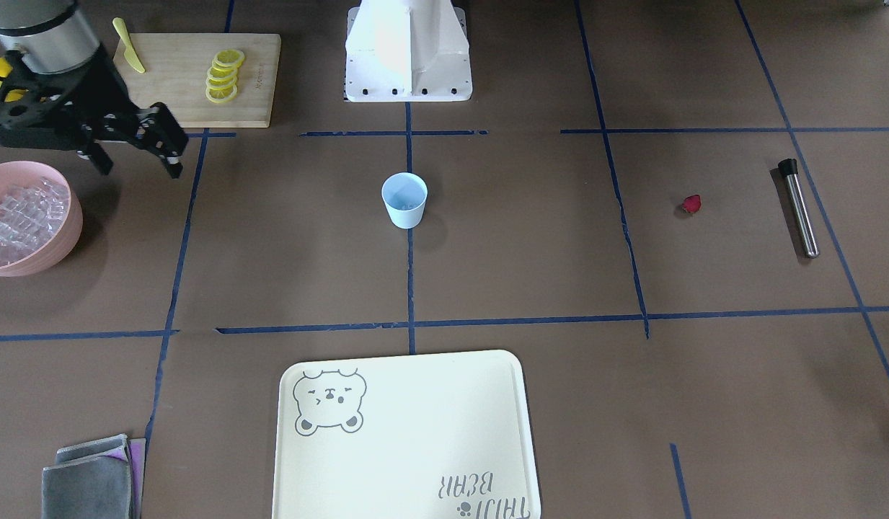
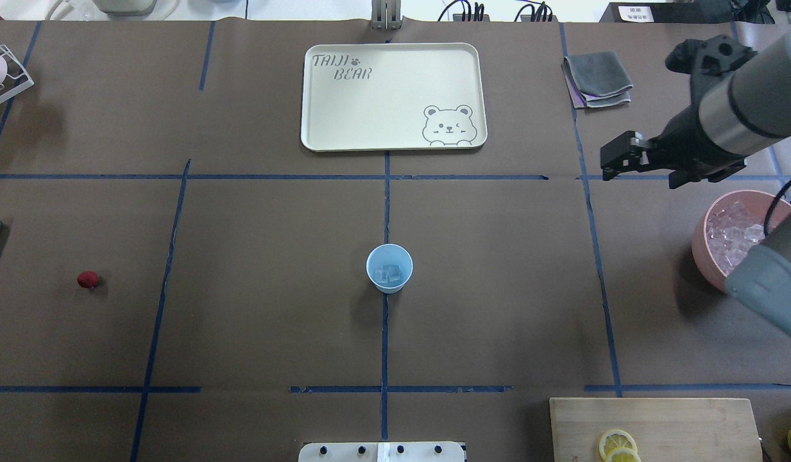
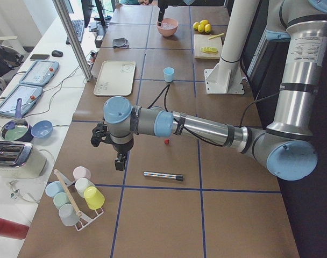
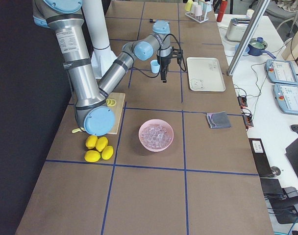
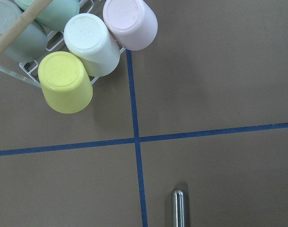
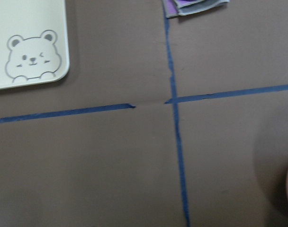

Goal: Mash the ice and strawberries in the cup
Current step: 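Move the right gripper back over the pink bowl of ice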

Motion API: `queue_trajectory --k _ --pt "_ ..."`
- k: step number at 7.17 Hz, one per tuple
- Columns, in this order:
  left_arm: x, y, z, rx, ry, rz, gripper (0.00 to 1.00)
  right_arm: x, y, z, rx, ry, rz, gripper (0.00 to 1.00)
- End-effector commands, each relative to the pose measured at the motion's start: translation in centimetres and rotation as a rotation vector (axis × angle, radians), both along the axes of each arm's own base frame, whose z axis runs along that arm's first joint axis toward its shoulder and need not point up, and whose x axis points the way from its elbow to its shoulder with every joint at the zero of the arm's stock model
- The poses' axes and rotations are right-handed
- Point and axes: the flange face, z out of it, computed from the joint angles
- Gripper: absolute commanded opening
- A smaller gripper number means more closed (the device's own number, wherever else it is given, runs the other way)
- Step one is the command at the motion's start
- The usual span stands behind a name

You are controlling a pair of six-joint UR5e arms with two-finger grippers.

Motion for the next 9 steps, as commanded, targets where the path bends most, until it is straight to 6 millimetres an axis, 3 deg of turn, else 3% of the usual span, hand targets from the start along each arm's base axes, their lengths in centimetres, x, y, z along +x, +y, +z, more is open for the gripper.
queue_trajectory --k 1,3,5,7,9 --pt "0.0 0.0 -0.5 0.009 0.001 0.0 1.0 8.2 -0.4 9.4 0.008 0.011 -0.018 0.99" --pt "0.0 0.1 -0.8 0.01 0.002 -0.005 1.0 9.6 -1.4 14.0 -0.071 0.056 0.009 0.99" --pt "0.0 0.1 -0.7 0.008 0.002 -0.005 1.0 9.1 -2.5 18.9 -0.151 0.09 0.005 0.99" --pt "0.0 0.2 -0.5 0.005 0.002 -0.005 1.0 9.0 -2.6 23.3 -0.093 0.061 0.008 0.99" --pt "0.0 0.2 -0.4 0.004 0.002 -0.005 1.0 8.5 -2.1 24.5 -0.091 0.056 -0.005 0.98"
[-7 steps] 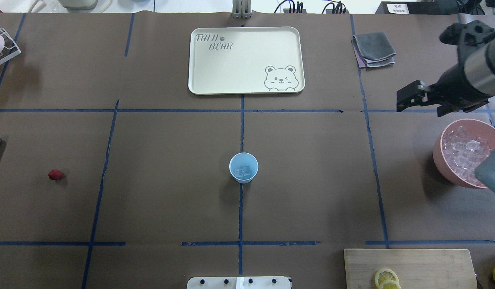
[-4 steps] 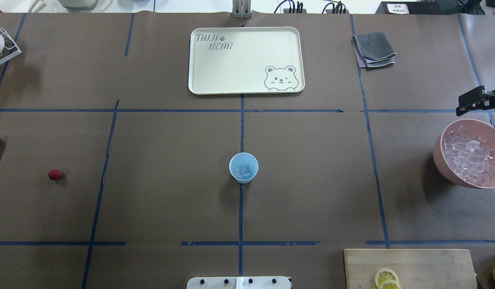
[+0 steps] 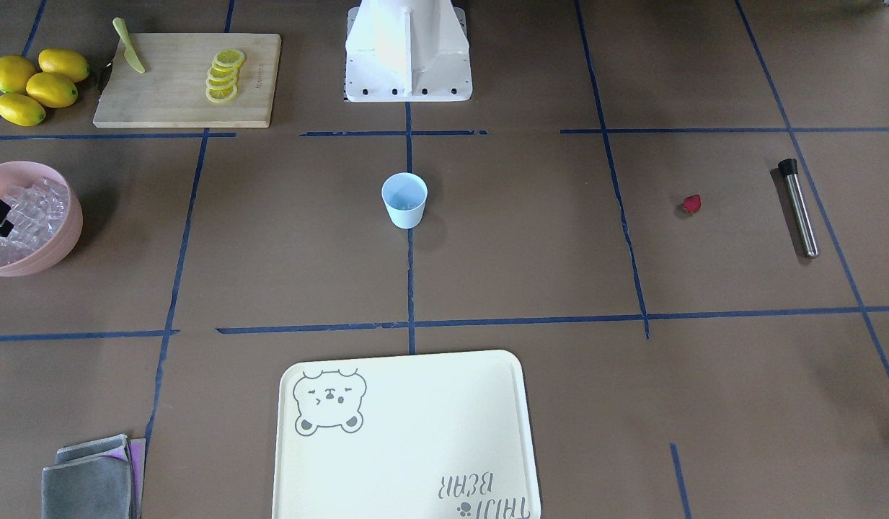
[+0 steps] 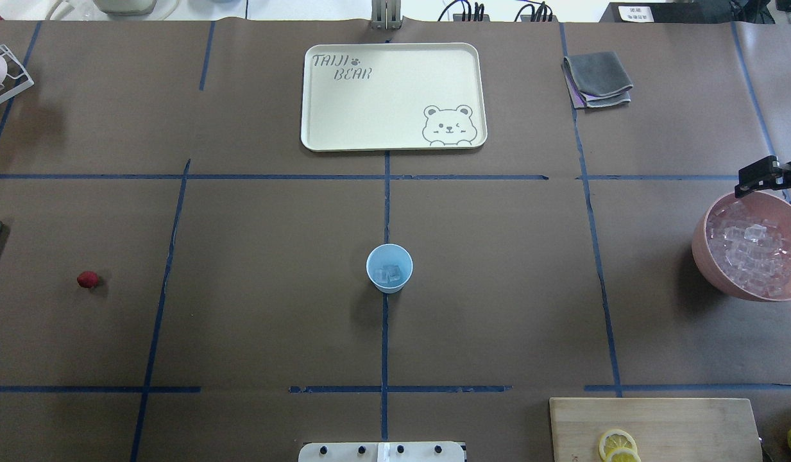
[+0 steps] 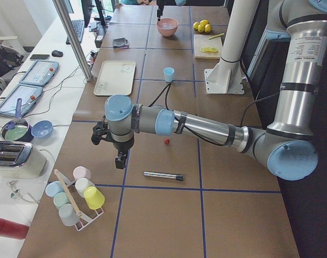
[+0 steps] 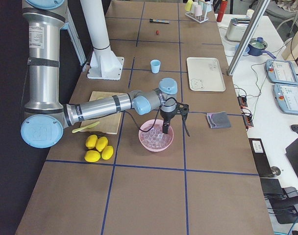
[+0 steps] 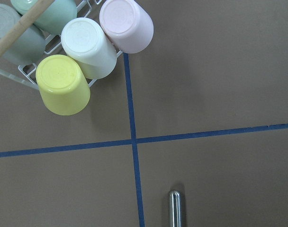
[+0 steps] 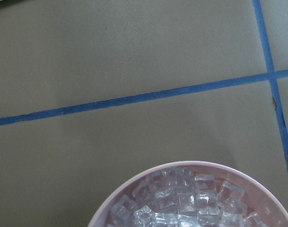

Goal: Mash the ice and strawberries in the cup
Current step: 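Lower the right gripper into the bowl and grasp a third ice cube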

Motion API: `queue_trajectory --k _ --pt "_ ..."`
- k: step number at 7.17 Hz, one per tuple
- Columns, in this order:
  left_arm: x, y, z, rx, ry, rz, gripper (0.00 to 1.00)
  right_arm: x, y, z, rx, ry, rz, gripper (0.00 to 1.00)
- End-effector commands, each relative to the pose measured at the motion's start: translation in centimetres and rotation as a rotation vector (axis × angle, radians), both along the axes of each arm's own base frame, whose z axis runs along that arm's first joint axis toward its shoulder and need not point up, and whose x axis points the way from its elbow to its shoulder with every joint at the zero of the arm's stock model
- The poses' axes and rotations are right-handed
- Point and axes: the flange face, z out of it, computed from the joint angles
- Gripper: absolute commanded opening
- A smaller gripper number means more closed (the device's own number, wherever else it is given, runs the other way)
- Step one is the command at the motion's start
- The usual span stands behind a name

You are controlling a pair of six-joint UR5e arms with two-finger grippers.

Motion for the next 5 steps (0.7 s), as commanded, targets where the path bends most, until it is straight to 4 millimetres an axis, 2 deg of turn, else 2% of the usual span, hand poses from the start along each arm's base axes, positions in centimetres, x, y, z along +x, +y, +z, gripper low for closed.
queue_trajectory --k 1,3,5 --pt "0.0 0.0 0.0 0.0 0.0 0.0 1.0 -1.2 1.2 2.3 -0.013 0.009 -0.037 0.96" --pt "0.0 0.0 -0.2 0.002 0.0 -0.001 1.0 -2.1 2.1 3.4 -0.035 0.025 -0.062 0.85" --pt "0.0 0.0 -0.3 0.006 0.0 -0.001 1.0 -1.9 2.5 3.9 -0.046 0.034 -0.059 0.75"
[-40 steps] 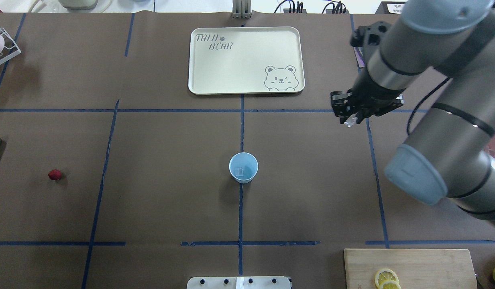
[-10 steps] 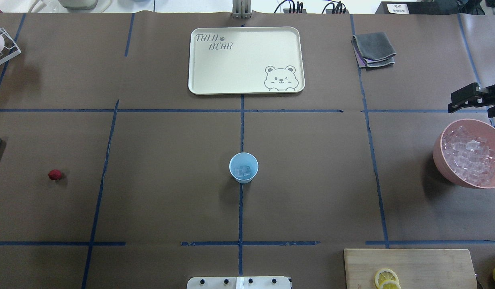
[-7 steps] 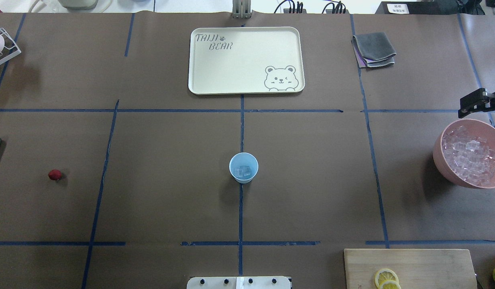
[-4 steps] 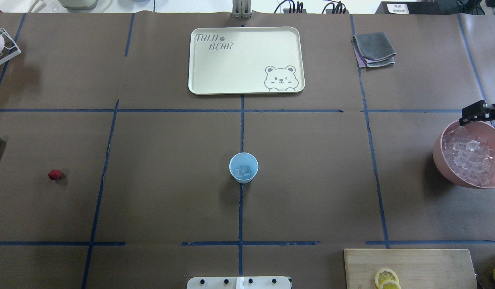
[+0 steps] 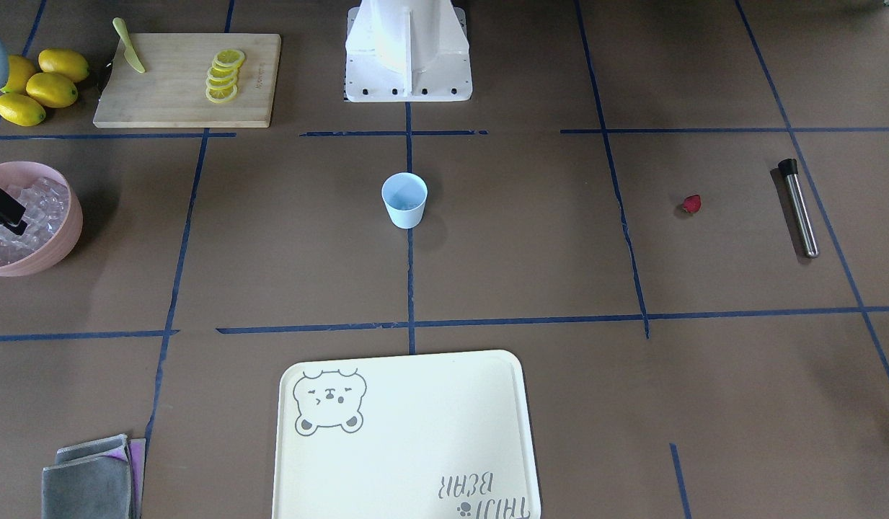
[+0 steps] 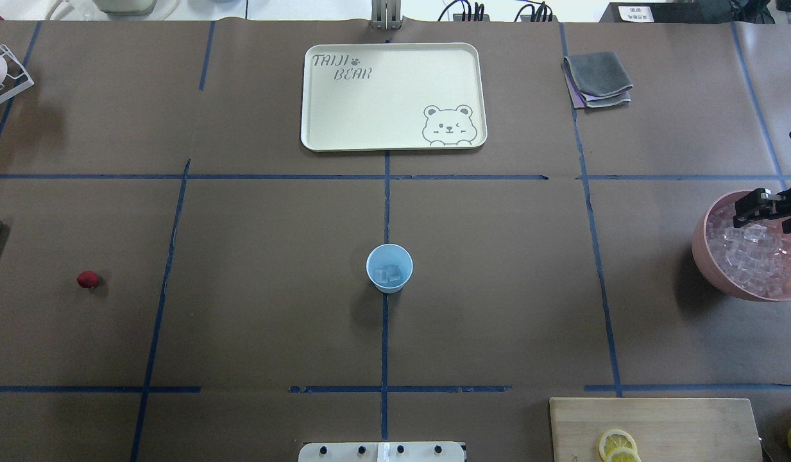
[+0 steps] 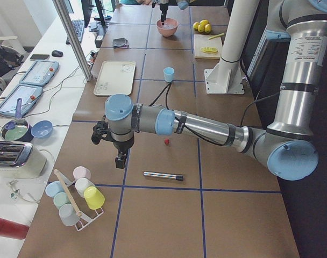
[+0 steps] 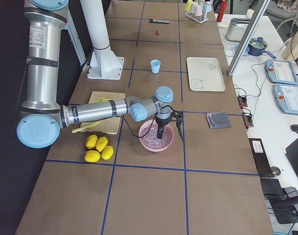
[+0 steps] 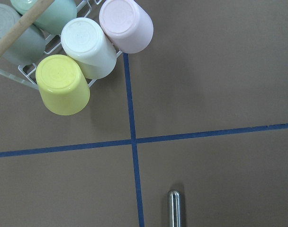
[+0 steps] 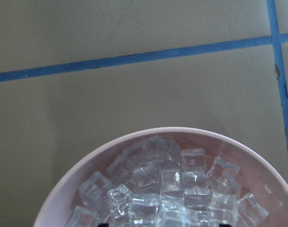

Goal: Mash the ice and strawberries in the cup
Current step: 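Lower the right gripper into the bowl and grasp a third ice cube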

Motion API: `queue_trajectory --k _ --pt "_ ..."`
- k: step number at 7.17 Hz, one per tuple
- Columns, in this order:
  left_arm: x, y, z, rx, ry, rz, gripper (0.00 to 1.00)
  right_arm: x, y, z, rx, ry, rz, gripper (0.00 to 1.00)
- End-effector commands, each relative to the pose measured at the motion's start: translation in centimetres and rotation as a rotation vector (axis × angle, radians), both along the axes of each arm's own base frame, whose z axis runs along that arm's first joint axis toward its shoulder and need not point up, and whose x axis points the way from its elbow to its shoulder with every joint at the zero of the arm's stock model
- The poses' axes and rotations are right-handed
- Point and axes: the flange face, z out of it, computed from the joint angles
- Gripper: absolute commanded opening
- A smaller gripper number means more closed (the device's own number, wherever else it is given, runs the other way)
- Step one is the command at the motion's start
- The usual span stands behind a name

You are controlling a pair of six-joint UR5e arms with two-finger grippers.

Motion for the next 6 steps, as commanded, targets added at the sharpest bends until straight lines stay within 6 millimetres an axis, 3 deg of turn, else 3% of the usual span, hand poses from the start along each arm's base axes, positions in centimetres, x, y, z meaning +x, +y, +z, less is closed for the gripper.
queue_trajectory --k 1,6 --pt "-0.08 0.02 -0.06 0.001 0.0 -0.002 1.0 0.18 0.31 0.57 -0.007 0.017 0.008 0.7" --pt "0.0 0.01 -0.06 0.001 0.0 -0.001 1.0 -0.66 0.3 1.06 -0.006 0.029 -0.004 0.67"
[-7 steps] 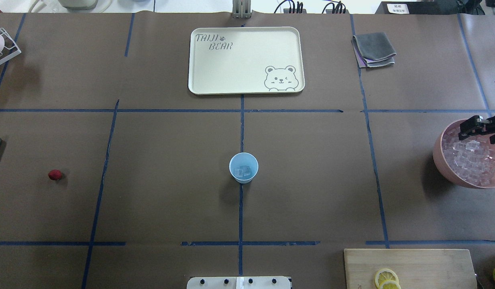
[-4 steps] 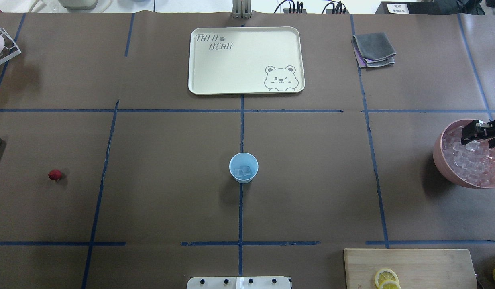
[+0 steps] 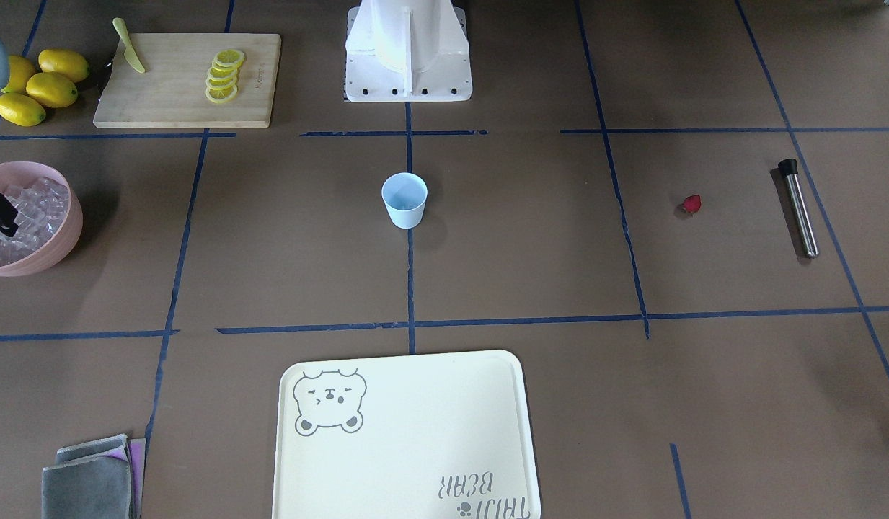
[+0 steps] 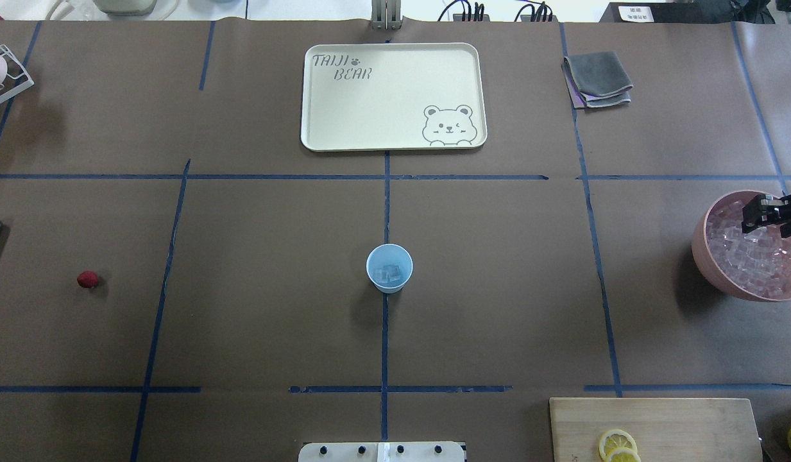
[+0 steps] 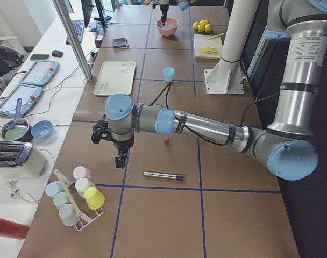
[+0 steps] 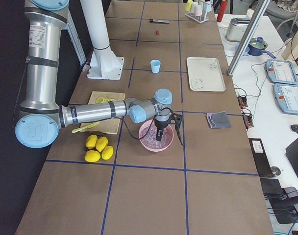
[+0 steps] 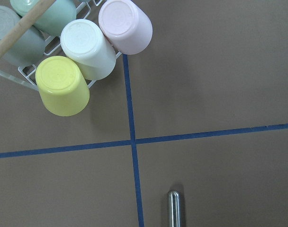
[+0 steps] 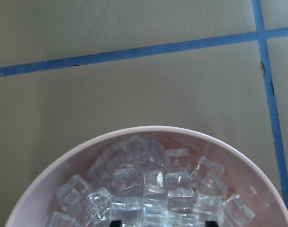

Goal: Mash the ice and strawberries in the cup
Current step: 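Lower the right gripper into the bowl and grasp a third ice cube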

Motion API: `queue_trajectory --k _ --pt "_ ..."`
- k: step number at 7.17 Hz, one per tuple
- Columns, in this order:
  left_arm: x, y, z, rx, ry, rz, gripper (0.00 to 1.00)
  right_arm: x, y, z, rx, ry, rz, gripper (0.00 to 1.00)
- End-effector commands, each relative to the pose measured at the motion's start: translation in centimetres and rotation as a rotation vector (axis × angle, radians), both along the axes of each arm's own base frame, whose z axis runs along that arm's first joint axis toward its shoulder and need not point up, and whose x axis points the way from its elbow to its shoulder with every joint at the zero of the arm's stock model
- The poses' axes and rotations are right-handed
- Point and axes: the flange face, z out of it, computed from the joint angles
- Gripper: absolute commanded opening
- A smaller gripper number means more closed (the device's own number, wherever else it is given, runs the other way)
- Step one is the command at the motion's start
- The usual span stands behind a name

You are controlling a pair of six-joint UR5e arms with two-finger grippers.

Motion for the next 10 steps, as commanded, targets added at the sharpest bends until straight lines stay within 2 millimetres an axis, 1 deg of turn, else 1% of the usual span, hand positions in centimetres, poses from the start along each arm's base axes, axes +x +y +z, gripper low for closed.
queue_trajectory --k 1,4,5,6,7,8,9,10 --pt "0.0 0.0 0.0 0.0 0.0 0.0 1.0 -0.7 0.1 0.1 -0.001 0.0 -0.014 0.66" --pt "0.0 0.0 0.0 0.0 0.0 0.0 1.0 -0.7 0.2 0.3 -0.005 0.003 -0.016 0.63" --pt "0.0 -0.1 -0.1 0.002 0.0 0.001 1.0 -0.7 0.2 0.6 -0.01 0.005 -0.015 0.61" --pt "-0.1 0.0 -0.1 0.002 0.0 -0.001 1.0 -0.8 0.1 0.5 -0.008 0.005 -0.016 0.58" --pt "-0.1 0.0 -0.1 0.002 0.0 -0.001 1.0 -0.9 -0.1 0.5 -0.007 0.003 -0.017 0.4" --pt "-0.1 0.0 -0.1 0.002 0.0 -0.001 1.0 -1.0 -0.1 0.1 -0.006 -0.008 -0.02 0.12" --pt "0.0 -0.1 -0.1 0.002 0.0 0.001 1.0 -0.9 -0.1 -0.1 -0.002 -0.009 -0.02 0.0" --pt "0.0 -0.1 -0.1 0.002 0.0 0.001 1.0 -0.8 -0.2 -0.4 0.012 -0.005 -0.02 0.0"
